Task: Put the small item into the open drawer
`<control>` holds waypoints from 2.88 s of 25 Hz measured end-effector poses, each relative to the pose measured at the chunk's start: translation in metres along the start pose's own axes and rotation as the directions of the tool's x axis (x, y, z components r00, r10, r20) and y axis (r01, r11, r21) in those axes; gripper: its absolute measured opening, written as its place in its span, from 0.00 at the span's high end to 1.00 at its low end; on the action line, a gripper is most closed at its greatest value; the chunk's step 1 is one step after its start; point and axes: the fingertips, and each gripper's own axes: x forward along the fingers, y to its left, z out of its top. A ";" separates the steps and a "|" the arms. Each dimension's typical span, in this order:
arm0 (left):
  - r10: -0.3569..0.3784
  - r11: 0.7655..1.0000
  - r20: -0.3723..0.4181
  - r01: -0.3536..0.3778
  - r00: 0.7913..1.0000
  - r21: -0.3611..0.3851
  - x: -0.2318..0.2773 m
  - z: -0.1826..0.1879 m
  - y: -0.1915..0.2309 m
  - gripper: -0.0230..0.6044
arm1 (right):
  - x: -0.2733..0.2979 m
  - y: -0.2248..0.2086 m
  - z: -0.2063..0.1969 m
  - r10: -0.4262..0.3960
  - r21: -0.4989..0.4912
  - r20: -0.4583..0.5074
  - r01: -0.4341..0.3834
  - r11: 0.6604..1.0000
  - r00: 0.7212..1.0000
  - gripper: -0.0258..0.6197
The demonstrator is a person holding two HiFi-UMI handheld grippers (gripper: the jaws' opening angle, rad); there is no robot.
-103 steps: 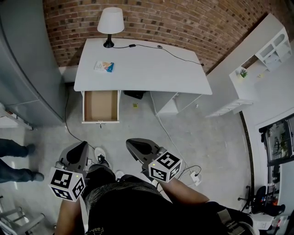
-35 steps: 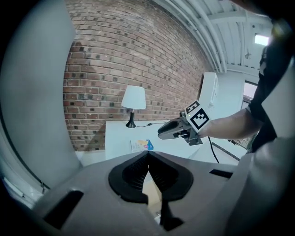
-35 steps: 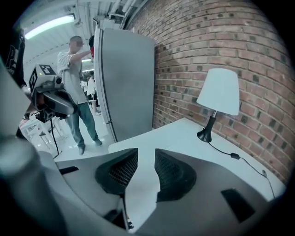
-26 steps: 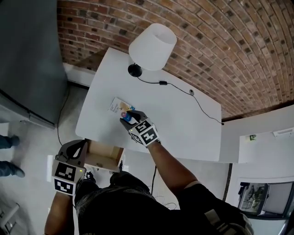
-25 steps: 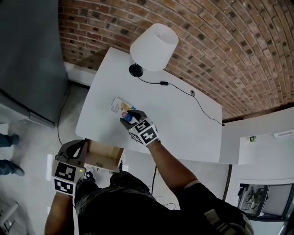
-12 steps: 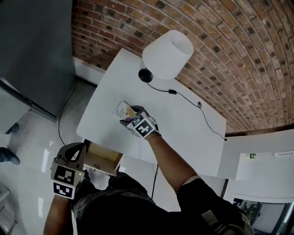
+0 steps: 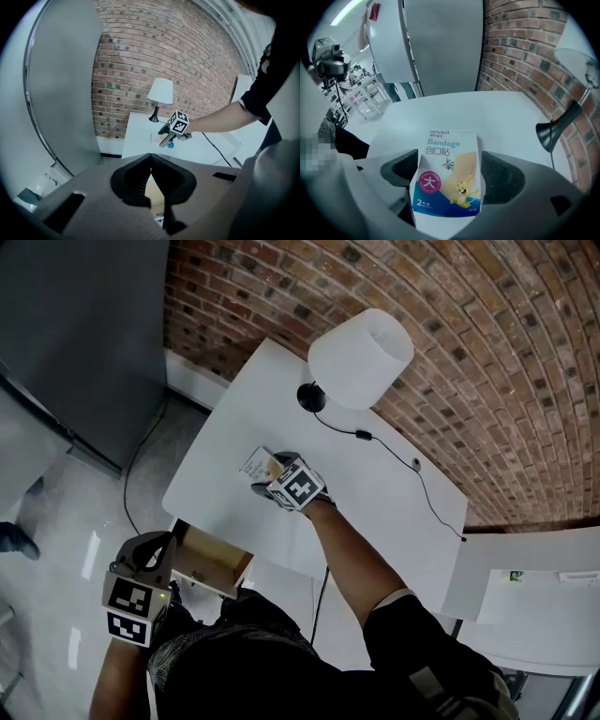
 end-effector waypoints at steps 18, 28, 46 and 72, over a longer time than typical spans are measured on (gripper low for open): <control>0.003 0.998 0.005 -0.003 1.000 -0.065 -0.006 -0.008 0.003 0.94 | 0.013 0.001 -0.004 0.034 0.010 -0.045 -0.033 0.999 0.998 0.31; -0.008 0.997 0.017 0.009 1.000 -0.076 -0.013 -0.008 0.004 0.94 | 0.011 -0.002 -0.005 -0.002 0.056 -0.066 0.006 0.998 0.998 0.31; -0.083 0.996 0.026 0.083 0.996 0.028 -0.016 0.007 0.001 0.94 | -0.064 0.008 0.025 -0.145 0.260 0.116 0.111 0.959 0.983 0.31; -0.277 0.940 -0.037 0.279 0.960 0.195 -0.021 -0.026 -0.014 0.94 | -0.120 0.145 -0.015 -0.323 0.601 0.237 0.123 0.790 0.916 0.31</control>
